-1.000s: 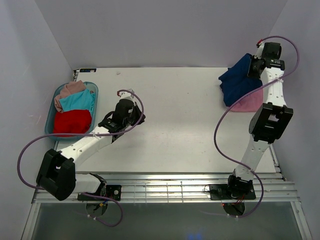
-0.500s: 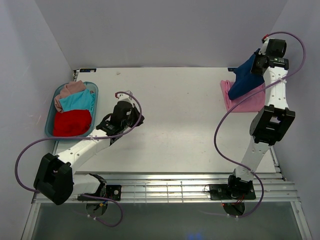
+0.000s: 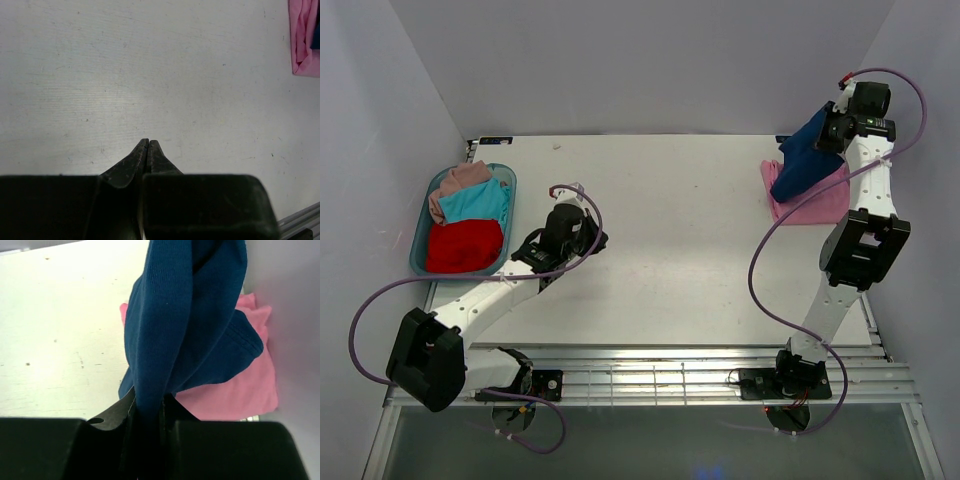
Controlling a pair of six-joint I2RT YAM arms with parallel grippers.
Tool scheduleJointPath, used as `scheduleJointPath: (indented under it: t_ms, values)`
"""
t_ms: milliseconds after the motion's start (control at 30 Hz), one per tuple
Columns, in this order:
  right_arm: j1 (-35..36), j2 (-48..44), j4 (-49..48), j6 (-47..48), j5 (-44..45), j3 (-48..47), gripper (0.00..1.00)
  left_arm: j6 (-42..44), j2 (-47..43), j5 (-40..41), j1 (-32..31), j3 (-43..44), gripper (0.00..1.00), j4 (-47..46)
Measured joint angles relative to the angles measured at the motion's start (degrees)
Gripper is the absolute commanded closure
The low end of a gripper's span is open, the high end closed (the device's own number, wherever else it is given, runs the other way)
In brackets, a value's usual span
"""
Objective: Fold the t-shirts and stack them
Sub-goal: Neatly place the folded tshirt to the corner
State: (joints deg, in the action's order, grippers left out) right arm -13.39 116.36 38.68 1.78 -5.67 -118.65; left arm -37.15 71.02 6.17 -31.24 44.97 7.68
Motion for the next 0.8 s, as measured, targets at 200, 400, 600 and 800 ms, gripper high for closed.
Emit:
scheduleJointPath:
  t_ms: [200,400,600,800]
  values:
    - [0.00,-0.44,-1.36,-3.19,-5.92,-0.61,0.92,-0.31,0.00,0.00,0.00,-0.44,0.89,0.04]
    - [0.00,-1.31,-2.82,-6.51,-10.47,-3.98,0.92,-0.42,0.00,0.00,0.00,-0.46,0.89,0.04]
    - [0.00,-2.32,-4.42,-7.26,-12.07,-4.28,0.92,-0.42,0.00,0.00,0.00,-0.48,0.89,0.04]
    - [-0.09,-2.19,-5.77,-4.46,-10.60,3.30,0.92,-0.42,0.00,0.02,0.00,-0.59,0.89,0.02]
